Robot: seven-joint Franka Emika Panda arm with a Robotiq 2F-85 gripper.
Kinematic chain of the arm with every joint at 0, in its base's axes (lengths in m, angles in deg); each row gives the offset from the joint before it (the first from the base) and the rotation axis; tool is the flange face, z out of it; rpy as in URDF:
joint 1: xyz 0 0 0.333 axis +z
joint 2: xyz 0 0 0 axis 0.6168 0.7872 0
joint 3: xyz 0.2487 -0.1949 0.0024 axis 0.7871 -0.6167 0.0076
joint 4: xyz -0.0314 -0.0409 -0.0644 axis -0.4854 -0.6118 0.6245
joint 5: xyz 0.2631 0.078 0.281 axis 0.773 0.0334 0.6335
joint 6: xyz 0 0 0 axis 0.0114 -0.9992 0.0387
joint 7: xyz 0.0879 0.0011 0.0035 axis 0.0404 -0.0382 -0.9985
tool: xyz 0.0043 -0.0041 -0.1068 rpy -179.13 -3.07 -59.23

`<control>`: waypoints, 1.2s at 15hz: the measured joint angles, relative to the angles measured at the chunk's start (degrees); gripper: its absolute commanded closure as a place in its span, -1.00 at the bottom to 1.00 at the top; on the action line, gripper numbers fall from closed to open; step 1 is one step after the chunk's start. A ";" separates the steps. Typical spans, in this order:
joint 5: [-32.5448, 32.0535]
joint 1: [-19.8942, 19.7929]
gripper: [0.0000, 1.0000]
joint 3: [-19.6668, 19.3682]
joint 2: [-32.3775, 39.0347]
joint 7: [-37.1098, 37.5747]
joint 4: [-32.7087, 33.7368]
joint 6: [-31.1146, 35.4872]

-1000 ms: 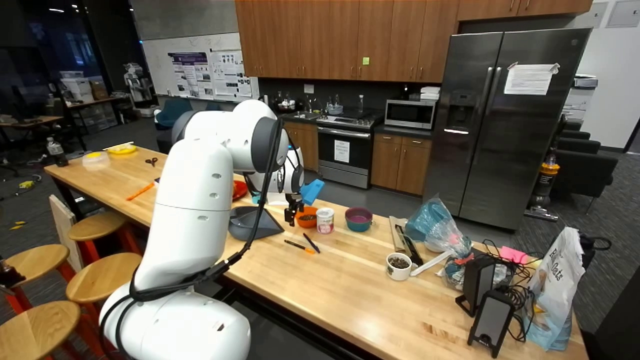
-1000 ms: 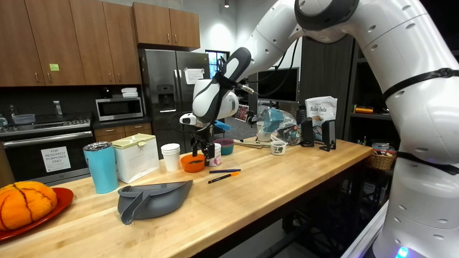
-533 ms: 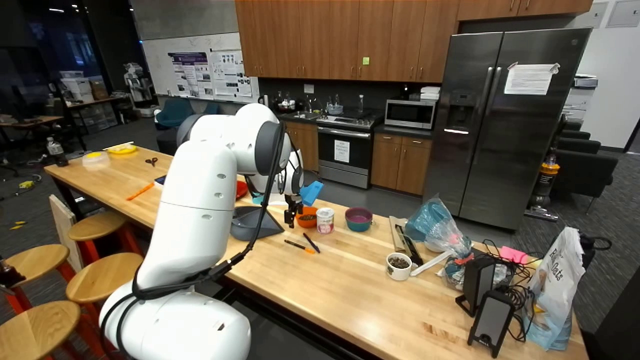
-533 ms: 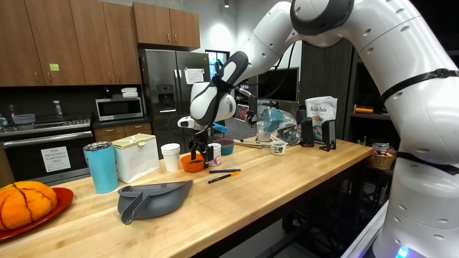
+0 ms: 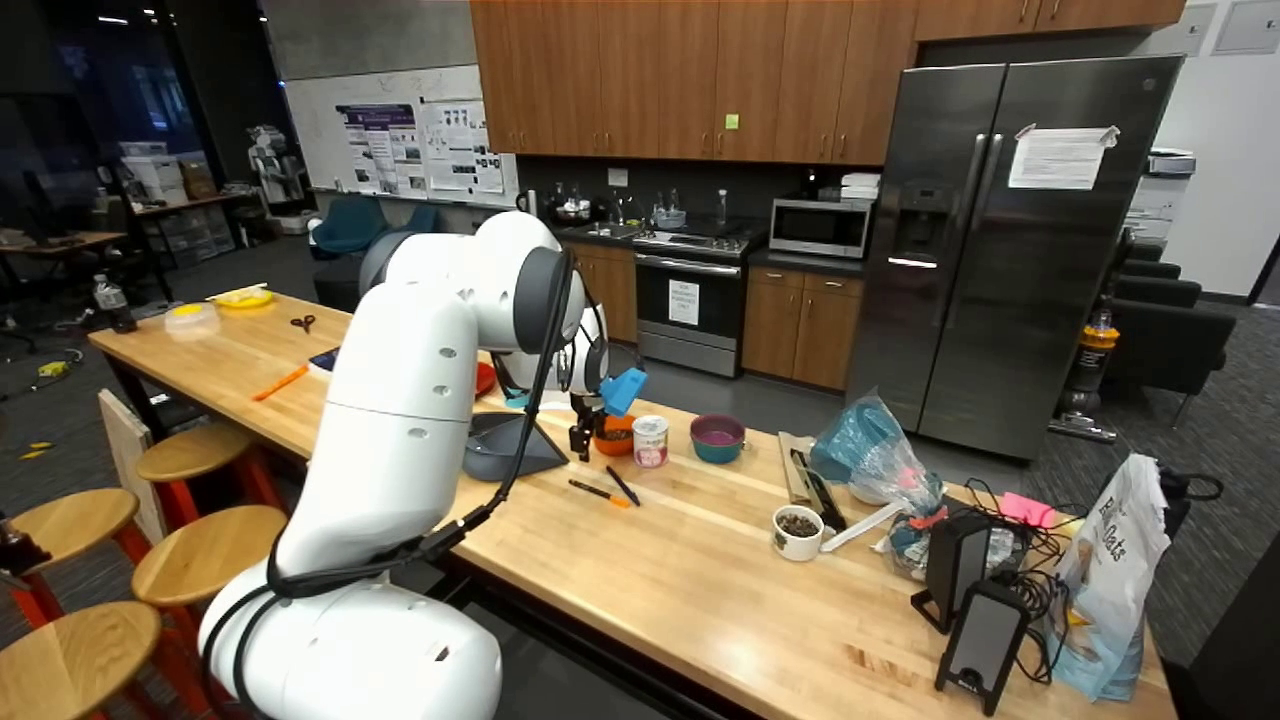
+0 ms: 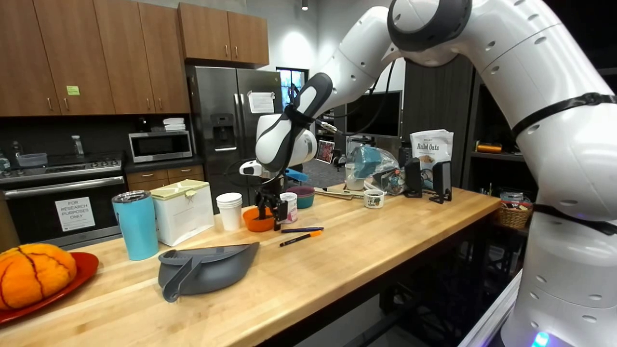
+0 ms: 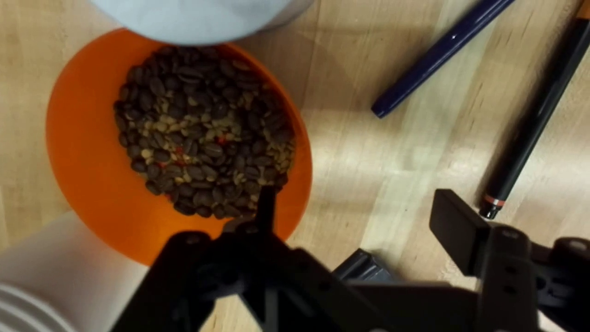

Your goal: Move the orange bowl to the right

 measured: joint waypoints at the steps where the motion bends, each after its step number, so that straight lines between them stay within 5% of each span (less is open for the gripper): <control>1: 0.00 -0.01 0.10 0.00 0.05 0.00 0.00 -0.13; 7: 0.00 -0.44 0.98 -0.04 0.13 0.01 0.00 -0.18; 18: -0.14 -0.09 0.98 -0.20 -2.65 3.49 -0.46 -0.57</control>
